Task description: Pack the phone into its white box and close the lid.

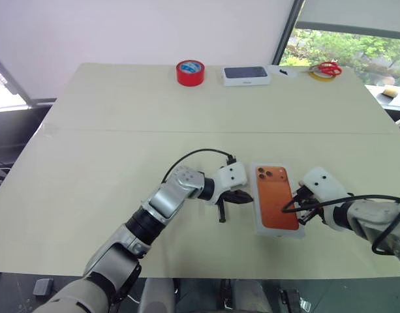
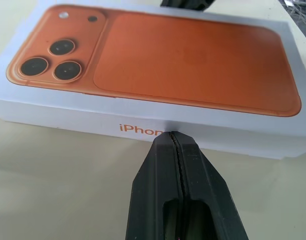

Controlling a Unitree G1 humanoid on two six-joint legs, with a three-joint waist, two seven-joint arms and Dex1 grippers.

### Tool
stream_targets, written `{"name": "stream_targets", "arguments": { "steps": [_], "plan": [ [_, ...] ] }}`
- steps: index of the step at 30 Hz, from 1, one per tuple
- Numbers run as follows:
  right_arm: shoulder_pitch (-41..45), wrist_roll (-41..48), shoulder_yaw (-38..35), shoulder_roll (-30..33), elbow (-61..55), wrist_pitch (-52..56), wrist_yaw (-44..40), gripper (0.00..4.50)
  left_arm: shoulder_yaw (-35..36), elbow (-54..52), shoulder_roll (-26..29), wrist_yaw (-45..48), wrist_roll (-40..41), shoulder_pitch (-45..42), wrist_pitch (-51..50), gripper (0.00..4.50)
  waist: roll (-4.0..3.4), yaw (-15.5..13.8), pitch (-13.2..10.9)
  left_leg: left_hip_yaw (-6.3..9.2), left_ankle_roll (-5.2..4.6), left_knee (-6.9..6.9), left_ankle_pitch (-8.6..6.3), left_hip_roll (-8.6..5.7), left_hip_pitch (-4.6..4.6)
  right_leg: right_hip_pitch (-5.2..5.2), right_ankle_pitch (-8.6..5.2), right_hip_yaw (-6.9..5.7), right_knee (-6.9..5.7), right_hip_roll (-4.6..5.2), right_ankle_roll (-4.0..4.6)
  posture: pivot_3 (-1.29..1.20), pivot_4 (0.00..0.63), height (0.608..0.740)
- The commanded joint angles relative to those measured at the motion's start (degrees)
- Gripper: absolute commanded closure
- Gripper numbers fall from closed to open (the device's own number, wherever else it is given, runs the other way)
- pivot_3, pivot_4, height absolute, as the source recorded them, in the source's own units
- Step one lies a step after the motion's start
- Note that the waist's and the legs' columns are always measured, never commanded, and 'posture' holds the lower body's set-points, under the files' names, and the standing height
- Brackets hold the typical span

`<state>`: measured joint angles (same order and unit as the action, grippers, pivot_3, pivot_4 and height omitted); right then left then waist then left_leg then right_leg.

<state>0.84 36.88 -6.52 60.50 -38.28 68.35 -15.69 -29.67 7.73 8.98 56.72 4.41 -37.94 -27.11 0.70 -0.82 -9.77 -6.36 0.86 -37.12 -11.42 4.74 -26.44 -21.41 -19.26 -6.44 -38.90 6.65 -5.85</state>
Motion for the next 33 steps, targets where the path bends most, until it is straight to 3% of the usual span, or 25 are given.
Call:
{"name": "stream_targets", "arguments": {
  "steps": [1,10,18,21,26,33],
  "plan": [
    [0.1,-1.3,-1.6,-0.5,-2.3,0.3,-0.9,4.44,1.2,-2.4,-1.0,-0.2,1.3,-0.6,0.6,4.5,0.0,0.0,0.0,0.0,0.0,0.0,0.0,0.0,0.0,0.0,0.0,0.0,0.0,0.0,0.0,0.0,0.15,0.73],
    [-2.2,-5.1,-6.7,1.2,-1.8,-0.3,-4.2,4.44,3.0,-0.7,-0.6,-1.8,1.0,-0.7,1.1,4.5,0.0,0.0,0.0,0.0,0.0,0.0,0.0,0.0,0.0,0.0,0.0,0.0,0.0,0.0,0.0,0.0,0.15,0.73],
    [-12.2,-2.7,-18.1,-0.7,-7.8,-7.9,-17.1,4.44,5.4,1.7,-5.1,-3.7,2.6,-4.5,-0.6,4.5,0.03,-0.1,0.0,0.03,0.0,-0.01,0.0,-0.04,0.03,0.08,-0.02,-0.03,0.0,0.0,-0.03,0.0,0.15,0.73],
    [-14.9,-0.9,-18.0,-2.8,-11.1,-8.3,-19.2,4.44,2.8,3.4,-5.7,-3.8,0.3,-4.6,0.8,4.5,0.03,0.1,0.0,0.05,0.0,0.0,0.0,-0.03,0.05,0.09,-0.02,-0.04,0.0,-0.01,-0.03,0.0,0.15,0.73],
    [-17.8,-4.1,-11.8,-4.2,-11.7,-7.4,-16.2,4.44,-0.6,7.1,-5.3,-5.1,-3.7,-5.0,0.9,4.5,0.06,0.0,0.0,0.06,0.0,-0.02,0.0,-0.02,0.05,0.08,-0.02,-0.03,0.0,-0.02,-0.03,0.0,0.15,0.73],
    [-13.8,-7.1,-13.3,-8.4,-10.0,-14.4,-14.4,4.44,9.2,4.8,-3.4,-6.6,1.6,-5.6,0.0,4.5,0.14,0.2,0.1,0.09,0.0,-0.01,-0.01,0.0,0.07,0.08,-0.02,-0.02,0.0,-0.04,-0.02,0.0,0.15,0.73]
  ]
}}
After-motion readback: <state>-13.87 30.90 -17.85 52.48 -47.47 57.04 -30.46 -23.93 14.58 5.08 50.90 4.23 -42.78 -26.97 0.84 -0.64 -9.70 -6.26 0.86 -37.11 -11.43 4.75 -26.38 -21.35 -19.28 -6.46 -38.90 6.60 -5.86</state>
